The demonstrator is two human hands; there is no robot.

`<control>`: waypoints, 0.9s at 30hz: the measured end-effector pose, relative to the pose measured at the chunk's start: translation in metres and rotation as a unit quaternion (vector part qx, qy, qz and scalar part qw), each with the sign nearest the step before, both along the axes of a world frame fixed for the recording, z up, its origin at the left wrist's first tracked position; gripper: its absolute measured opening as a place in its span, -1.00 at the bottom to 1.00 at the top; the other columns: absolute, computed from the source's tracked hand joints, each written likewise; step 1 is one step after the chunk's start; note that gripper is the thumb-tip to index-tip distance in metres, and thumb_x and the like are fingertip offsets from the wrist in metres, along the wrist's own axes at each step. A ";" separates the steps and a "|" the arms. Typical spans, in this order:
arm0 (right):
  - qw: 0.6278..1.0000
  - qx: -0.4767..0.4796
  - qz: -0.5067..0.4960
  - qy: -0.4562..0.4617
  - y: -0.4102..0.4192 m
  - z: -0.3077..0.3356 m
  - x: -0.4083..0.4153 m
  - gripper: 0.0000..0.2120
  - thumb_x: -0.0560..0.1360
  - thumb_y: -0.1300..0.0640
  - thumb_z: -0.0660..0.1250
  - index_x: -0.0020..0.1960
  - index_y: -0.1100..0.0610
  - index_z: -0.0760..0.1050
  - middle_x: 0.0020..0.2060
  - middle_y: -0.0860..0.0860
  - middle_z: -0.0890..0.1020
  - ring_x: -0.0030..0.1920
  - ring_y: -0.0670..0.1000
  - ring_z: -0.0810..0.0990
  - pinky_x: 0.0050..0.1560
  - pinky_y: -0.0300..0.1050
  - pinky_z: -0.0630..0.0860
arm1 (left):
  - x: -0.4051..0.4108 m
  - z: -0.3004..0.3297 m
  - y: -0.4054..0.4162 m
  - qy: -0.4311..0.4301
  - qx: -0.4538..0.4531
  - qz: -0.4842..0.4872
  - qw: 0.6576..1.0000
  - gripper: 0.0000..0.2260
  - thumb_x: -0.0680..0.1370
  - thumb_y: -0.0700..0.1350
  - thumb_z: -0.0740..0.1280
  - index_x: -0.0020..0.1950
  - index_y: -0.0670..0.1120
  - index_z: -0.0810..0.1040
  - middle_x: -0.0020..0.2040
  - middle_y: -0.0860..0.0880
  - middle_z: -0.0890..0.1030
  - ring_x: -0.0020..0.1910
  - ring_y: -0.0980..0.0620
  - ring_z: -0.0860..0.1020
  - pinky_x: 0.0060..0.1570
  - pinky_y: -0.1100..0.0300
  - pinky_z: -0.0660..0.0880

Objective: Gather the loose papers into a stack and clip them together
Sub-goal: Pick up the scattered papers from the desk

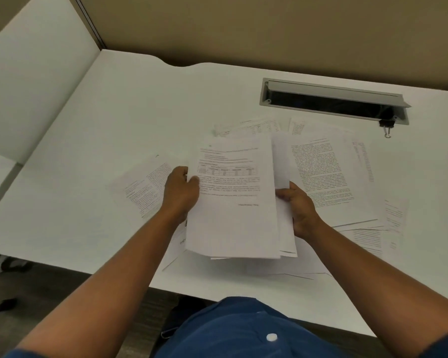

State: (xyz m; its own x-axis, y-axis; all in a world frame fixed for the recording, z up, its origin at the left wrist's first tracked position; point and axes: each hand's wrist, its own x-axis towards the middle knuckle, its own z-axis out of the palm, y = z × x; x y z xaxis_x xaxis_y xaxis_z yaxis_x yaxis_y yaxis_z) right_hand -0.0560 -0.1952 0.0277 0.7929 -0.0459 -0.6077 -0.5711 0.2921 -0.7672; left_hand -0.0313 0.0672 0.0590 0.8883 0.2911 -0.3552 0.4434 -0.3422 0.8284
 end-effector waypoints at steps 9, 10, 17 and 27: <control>0.998 0.056 0.010 0.010 0.010 0.015 -0.001 -0.73 0.62 0.21 0.24 0.05 0.01 0.71 0.06 0.16 0.73 -0.08 0.17 0.73 0.03 0.16 0.66 | -0.004 -0.022 -0.001 0.079 -0.146 -0.013 0.986 -0.66 0.66 -0.18 0.29 0.44 -0.02 0.42 0.31 0.03 0.60 0.21 0.00 0.59 0.18 0.04 0.58; 0.997 0.068 0.007 0.021 0.010 0.016 0.000 -0.76 0.63 0.15 0.25 0.15 0.05 0.68 0.13 0.20 0.70 -0.03 0.20 0.72 0.05 0.18 0.66 | -0.005 -0.023 -0.002 0.083 -0.164 -0.016 0.983 -0.63 0.66 -0.21 0.30 0.46 -0.01 0.40 0.31 0.03 0.60 0.25 -0.02 0.58 0.26 -0.04 0.55; 0.990 0.022 0.137 -0.001 0.009 0.009 0.006 -0.65 0.64 0.09 0.30 0.41 0.11 0.48 0.26 0.10 0.65 0.22 0.16 0.65 0.20 0.11 0.59 | -0.011 -0.030 0.001 0.076 -0.203 0.002 0.976 -0.48 0.57 -0.36 0.38 0.45 -0.02 0.33 0.30 -0.09 0.60 0.18 -0.05 0.62 0.20 -0.05 0.60; 0.962 -0.202 0.183 0.018 0.007 -0.014 0.008 -0.61 0.63 0.23 0.31 0.43 0.06 0.43 0.23 0.01 0.59 0.18 0.09 0.57 0.21 -0.01 0.51 | -0.028 -0.065 0.059 0.265 0.184 0.207 0.924 -0.15 0.38 0.13 0.40 0.53 -0.01 0.03 0.56 -0.18 -0.01 0.43 -0.27 0.17 0.42 -0.23 0.27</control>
